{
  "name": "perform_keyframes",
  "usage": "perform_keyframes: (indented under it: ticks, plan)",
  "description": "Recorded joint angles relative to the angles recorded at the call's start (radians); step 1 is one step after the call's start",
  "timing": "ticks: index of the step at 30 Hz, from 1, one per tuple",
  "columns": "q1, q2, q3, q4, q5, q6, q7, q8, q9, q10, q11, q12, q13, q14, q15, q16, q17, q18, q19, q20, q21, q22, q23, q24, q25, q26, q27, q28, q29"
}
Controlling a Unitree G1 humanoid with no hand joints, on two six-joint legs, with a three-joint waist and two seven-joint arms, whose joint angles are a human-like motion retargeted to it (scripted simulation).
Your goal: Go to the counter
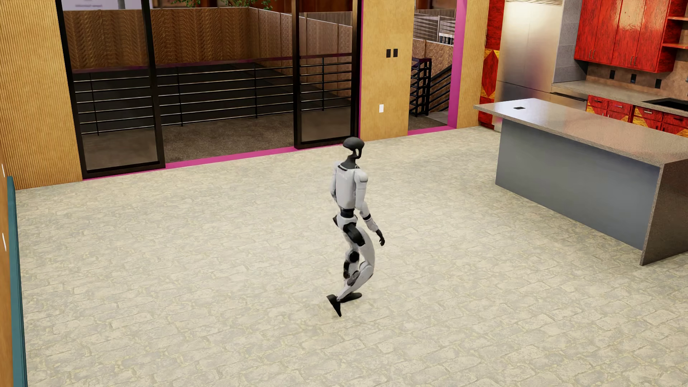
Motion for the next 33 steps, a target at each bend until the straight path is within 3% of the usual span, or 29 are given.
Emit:
perform_keyframes:
  ticks: [2, 4, 6, 9, 10, 12, 14, 15, 16, 18, 19, 20, 21, 23, 25, 27, 29, 31, 32, 33]
  plan:
    - [0.091, -0.122, -0.020, -0.033, 0.018, -0.010, -0.010, 0.017, 0.006, -0.025, -0.087, -0.057, 0.069, -0.051, -0.151, 0.004, -0.006, 0.007, -0.054, -0.025, -0.058, -0.004, -0.056, 0.012, 0.047, -0.023, 0.023, -0.001, -0.024]
    - [0.181, -0.198, -0.044, -0.054, 0.030, -0.012, -0.031, 0.032, 0.009, -0.063, -0.319, -0.103, 0.110, -0.090, -0.225, 0.018, 0.000, 0.011, -0.080, -0.060, -0.109, -0.027, -0.073, 0.012, 0.078, -0.045, 0.044, -0.005, -0.044]
    - [0.268, -0.224, -0.068, -0.070, 0.012, -0.011, -0.056, 0.001, 0.007, -0.111, -0.650, -0.147, 0.139, -0.117, -0.202, 0.031, 0.009, 0.013, -0.112, -0.096, -0.142, -0.046, -0.069, 0.011, 0.080, -0.054, 0.057, -0.010, -0.056]
    - [0.401, -0.193, -0.097, -0.081, 0.011, -0.005, -0.095, -0.045, -0.001, -0.186, -1.095, -0.185, 0.167, -0.131, -0.153, 0.041, 0.016, 0.008, -0.075, -0.141, -0.144, -0.058, -0.040, 0.003, 0.050, -0.054, 0.046, -0.023, -0.063]
    - [0.433, -0.194, -0.104, -0.081, 0.017, -0.001, -0.106, -0.047, -0.003, -0.179, -1.091, -0.188, 0.171, -0.139, -0.148, 0.044, 0.016, 0.007, -0.058, -0.155, -0.138, -0.059, -0.025, 0.007, 0.037, -0.039, 0.039, -0.026, -0.062]
    - [0.496, -0.204, -0.119, -0.063, 0.052, 0.012, -0.128, -0.029, -0.009, -0.134, -0.957, -0.172, 0.176, -0.119, -0.058, 0.052, 0.025, 0.007, -0.153, -0.182, -0.135, -0.056, 0.010, 0.032, 0.012, 0.026, 0.034, -0.022, -0.061]
    - [0.520, -0.162, -0.124, -0.012, 0.080, 0.041, -0.131, -0.059, -0.018, -0.021, -0.876, -0.125, 0.173, 0.006, -0.002, 0.056, 0.059, -0.036, -0.128, -0.182, -0.168, -0.030, 0.056, 0.037, 0.007, 0.087, 0.053, -0.022, -0.066]
    - [0.489, -0.136, -0.125, 0.021, 0.104, 0.060, -0.135, -0.074, -0.020, 0.097, -0.848, -0.098, 0.161, 0.121, -0.036, 0.055, 0.080, -0.072, -0.156, -0.166, -0.187, -0.006, 0.078, 0.022, 0.009, 0.105, 0.063, -0.035, -0.067]
    - [0.423, -0.103, -0.125, 0.061, 0.127, 0.078, -0.139, -0.092, -0.018, 0.256, -0.838, -0.075, 0.146, 0.248, -0.072, 0.057, 0.098, -0.126, -0.166, -0.152, -0.198, 0.019, 0.093, 0.006, 0.007, 0.112, 0.066, -0.060, -0.067]
    - [0.246, -0.032, -0.123, 0.159, 0.166, 0.114, -0.147, -0.132, -0.011, 0.570, -0.842, -0.049, 0.107, 0.487, -0.137, 0.090, 0.122, -0.281, -0.172, -0.184, -0.198, 0.044, 0.088, 0.008, -0.007, 0.089, 0.046, -0.141, -0.071]
    - [0.156, 0.006, -0.118, 0.193, 0.184, 0.132, -0.153, -0.142, -0.007, 0.677, -0.850, -0.035, 0.079, 0.500, -0.166, 0.123, 0.130, -0.290, -0.178, -0.222, -0.195, 0.031, 0.081, 0.024, -0.016, 0.055, 0.029, -0.177, -0.071]
    - [0.068, 0.038, -0.112, 0.216, 0.205, 0.147, -0.160, -0.148, -0.001, 0.750, -0.847, -0.015, 0.055, 0.428, -0.195, 0.148, 0.133, -0.293, -0.185, -0.248, -0.188, -0.001, 0.075, 0.040, -0.020, 0.033, 0.006, -0.195, -0.075]
    - [-0.009, 0.072, -0.104, 0.243, 0.224, 0.159, -0.158, -0.148, 0.003, 0.780, -0.844, 0.012, 0.020, 0.341, -0.226, 0.166, 0.135, -0.259, -0.190, -0.247, -0.176, -0.042, 0.075, 0.038, -0.027, 0.021, -0.006, -0.195, -0.074]
    - [-0.132, 0.144, -0.086, 0.273, 0.254, 0.174, -0.160, -0.130, 0.009, 0.708, -0.837, 0.070, -0.073, 0.185, -0.290, 0.147, 0.144, -0.211, -0.199, -0.182, -0.140, -0.119, 0.088, -0.011, -0.052, 0.032, -0.011, -0.152, -0.064]
    - [-0.211, 0.215, -0.066, 0.281, 0.266, 0.178, -0.158, -0.102, 0.009, 0.483, -0.841, 0.099, -0.148, 0.089, -0.344, 0.118, 0.141, -0.154, -0.205, -0.116, -0.100, -0.153, 0.085, -0.066, -0.072, 0.042, -0.026, -0.102, -0.061]
    - [-0.239, 0.291, -0.050, 0.277, 0.268, 0.176, -0.134, -0.074, 0.004, 0.165, -0.875, 0.092, -0.199, 0.095, -0.382, 0.110, 0.145, -0.131, -0.207, -0.110, -0.074, -0.139, 0.064, -0.061, -0.062, 0.055, -0.045, -0.091, -0.062]
    - [-0.221, 0.373, -0.039, 0.256, 0.265, 0.170, -0.105, -0.050, -0.006, -0.193, -0.931, 0.074, -0.227, 0.133, -0.401, 0.112, 0.148, -0.173, -0.204, -0.120, -0.043, -0.112, 0.038, -0.030, -0.041, 0.060, -0.066, -0.125, -0.061]
    - [-0.244, 0.443, -0.030, 0.236, 0.266, 0.163, -0.130, -0.035, -0.014, -0.310, -0.947, 0.066, -0.232, 0.123, -0.429, 0.110, 0.156, -0.253, -0.199, -0.101, -0.014, -0.101, 0.022, -0.016, -0.020, 0.064, -0.076, -0.147, -0.065]
    - [-0.246, 0.473, -0.026, 0.221, 0.262, 0.159, -0.154, -0.030, -0.019, -0.290, -0.945, 0.063, -0.225, 0.150, -0.441, 0.104, 0.158, -0.239, -0.195, -0.089, -0.008, -0.097, 0.022, -0.014, -0.009, 0.063, -0.073, -0.143, -0.066]
    - [-0.264, 0.509, -0.022, 0.200, 0.252, 0.153, -0.173, -0.024, -0.024, -0.214, -0.936, 0.063, -0.212, 0.196, -0.442, 0.093, 0.160, -0.184, -0.190, -0.077, -0.006, -0.092, 0.032, -0.013, 0.000, 0.065, -0.064, -0.133, -0.068]
